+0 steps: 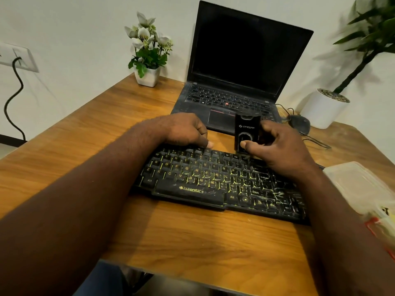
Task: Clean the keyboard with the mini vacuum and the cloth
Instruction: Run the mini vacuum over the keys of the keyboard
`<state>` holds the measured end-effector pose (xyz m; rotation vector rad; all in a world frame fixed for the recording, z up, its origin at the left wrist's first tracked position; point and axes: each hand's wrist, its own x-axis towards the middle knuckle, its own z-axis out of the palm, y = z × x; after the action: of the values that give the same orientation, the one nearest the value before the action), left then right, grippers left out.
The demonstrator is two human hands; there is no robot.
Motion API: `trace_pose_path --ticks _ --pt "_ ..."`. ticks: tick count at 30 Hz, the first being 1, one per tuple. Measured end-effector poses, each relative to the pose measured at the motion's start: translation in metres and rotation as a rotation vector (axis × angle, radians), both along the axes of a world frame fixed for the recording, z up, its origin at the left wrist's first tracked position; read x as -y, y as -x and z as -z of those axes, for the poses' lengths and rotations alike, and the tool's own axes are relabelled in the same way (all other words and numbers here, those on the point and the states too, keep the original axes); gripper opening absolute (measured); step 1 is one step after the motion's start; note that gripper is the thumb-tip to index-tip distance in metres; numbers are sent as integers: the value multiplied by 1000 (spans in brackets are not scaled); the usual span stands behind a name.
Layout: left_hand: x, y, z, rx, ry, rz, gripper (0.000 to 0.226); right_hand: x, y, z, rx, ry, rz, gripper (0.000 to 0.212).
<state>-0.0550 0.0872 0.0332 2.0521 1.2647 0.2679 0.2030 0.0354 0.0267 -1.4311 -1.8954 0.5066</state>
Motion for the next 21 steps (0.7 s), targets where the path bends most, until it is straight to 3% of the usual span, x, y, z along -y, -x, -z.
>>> trace_pose_path --ticks 8,21 --pt "1 0 0 -1 -10 0 31 6 9 1 -107 36 -52 25" --pt "0 0 0 -2 11 12 32 6 -6 -1 -92 55 -14 27"
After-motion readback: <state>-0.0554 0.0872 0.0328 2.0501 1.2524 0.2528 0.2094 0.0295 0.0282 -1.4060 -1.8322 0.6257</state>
